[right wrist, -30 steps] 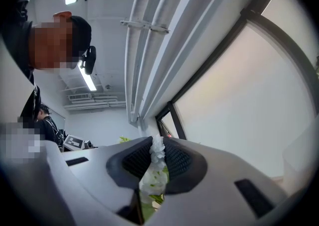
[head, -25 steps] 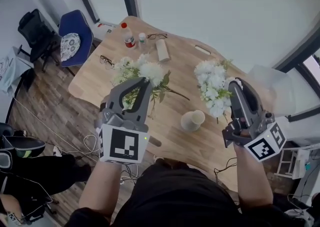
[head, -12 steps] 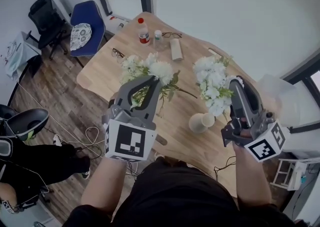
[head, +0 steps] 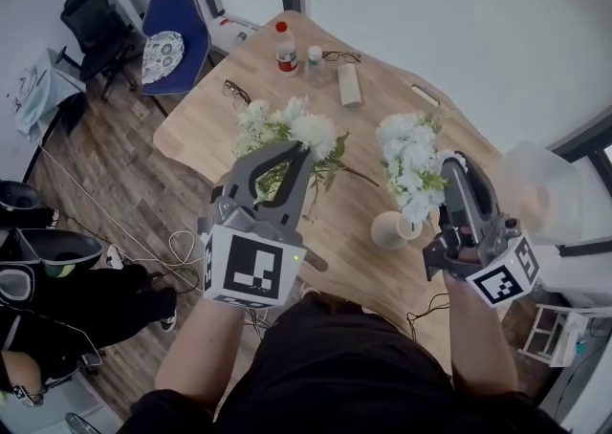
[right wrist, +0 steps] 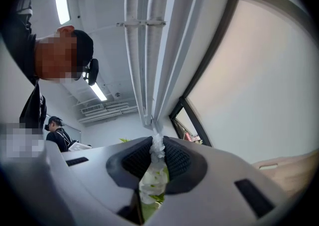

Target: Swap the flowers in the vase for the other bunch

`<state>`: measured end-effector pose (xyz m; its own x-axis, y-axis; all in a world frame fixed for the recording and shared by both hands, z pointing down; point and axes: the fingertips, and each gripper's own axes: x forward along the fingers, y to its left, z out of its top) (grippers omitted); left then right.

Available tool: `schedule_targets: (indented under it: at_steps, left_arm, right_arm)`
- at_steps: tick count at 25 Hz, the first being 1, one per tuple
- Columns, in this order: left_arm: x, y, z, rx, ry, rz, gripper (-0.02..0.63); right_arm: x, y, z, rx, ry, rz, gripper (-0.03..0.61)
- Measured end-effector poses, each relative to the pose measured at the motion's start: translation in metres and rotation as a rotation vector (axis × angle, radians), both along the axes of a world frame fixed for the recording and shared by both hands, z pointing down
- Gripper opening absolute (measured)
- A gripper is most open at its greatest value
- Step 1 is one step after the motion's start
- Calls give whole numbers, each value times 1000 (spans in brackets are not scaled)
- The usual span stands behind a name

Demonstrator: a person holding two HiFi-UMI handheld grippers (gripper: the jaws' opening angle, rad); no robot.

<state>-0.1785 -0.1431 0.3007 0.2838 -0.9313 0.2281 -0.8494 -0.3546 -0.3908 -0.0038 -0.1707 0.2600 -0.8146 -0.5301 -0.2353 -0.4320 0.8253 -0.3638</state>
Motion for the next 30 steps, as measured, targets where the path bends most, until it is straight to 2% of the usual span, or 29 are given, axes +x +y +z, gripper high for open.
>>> schedule_targets:
  at_steps: [7,18,24,30]
  left_arm:
    - [5,-6,19,-19,15,13,31]
    - [55,-9,37,-41,-17,117,31]
    - [62,-14,46,-57,8,124,31]
    - [63,-14,60,-88,-11,129,31]
  right_arm:
    - [11,0,35,-51,33,37,77]
    - [49,22,74,-124,96,90,77]
    - [58,21,90,-148,121,104,77]
    - [64,19,106,-182,129,106,77]
